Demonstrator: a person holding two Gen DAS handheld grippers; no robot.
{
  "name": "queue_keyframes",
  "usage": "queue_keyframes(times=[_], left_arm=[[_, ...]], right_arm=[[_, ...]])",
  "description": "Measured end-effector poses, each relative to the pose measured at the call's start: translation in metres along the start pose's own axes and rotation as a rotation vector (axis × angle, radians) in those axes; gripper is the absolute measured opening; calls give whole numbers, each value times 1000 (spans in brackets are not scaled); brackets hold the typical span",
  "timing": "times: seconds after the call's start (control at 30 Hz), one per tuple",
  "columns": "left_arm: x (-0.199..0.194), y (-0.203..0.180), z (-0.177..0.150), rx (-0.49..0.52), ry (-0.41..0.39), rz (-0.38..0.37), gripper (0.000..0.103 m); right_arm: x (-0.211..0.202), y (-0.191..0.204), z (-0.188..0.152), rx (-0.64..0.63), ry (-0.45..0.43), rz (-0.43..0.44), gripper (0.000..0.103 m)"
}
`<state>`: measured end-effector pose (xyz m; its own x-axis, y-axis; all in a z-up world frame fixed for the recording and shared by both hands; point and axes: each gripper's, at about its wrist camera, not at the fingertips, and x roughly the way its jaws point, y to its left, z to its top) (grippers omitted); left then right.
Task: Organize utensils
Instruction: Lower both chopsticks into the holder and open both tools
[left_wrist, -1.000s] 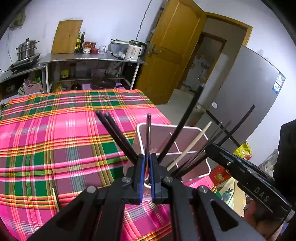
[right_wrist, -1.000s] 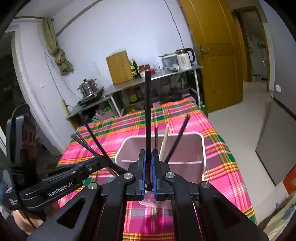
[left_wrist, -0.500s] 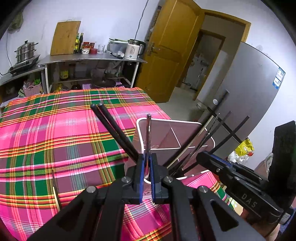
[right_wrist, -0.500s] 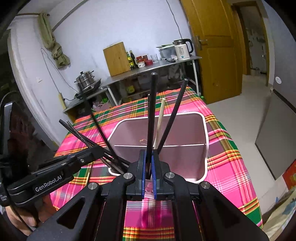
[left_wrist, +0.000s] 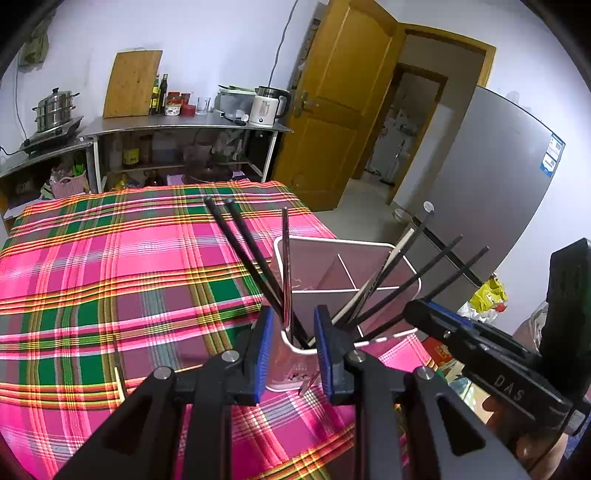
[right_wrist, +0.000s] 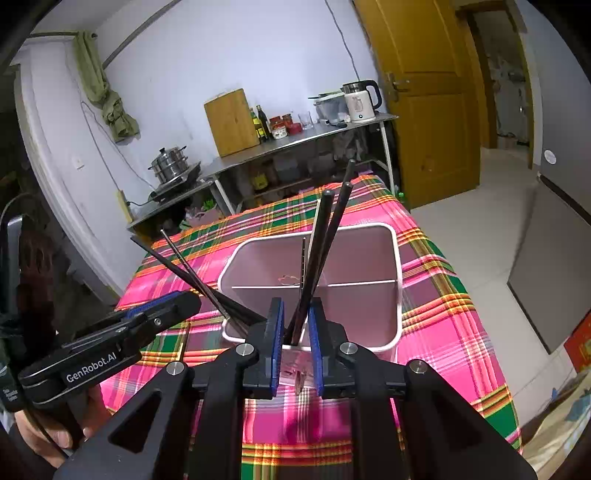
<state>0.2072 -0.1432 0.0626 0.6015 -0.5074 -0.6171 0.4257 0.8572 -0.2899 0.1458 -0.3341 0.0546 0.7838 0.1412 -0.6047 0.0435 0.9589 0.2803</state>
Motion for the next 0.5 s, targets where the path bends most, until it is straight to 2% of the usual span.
queue_keyframes(times=[0.5], left_arm=[[-22,18,-31,-42,7,9,26]], right_arm=[[-14,-1,-12,8,0,-10,15]])
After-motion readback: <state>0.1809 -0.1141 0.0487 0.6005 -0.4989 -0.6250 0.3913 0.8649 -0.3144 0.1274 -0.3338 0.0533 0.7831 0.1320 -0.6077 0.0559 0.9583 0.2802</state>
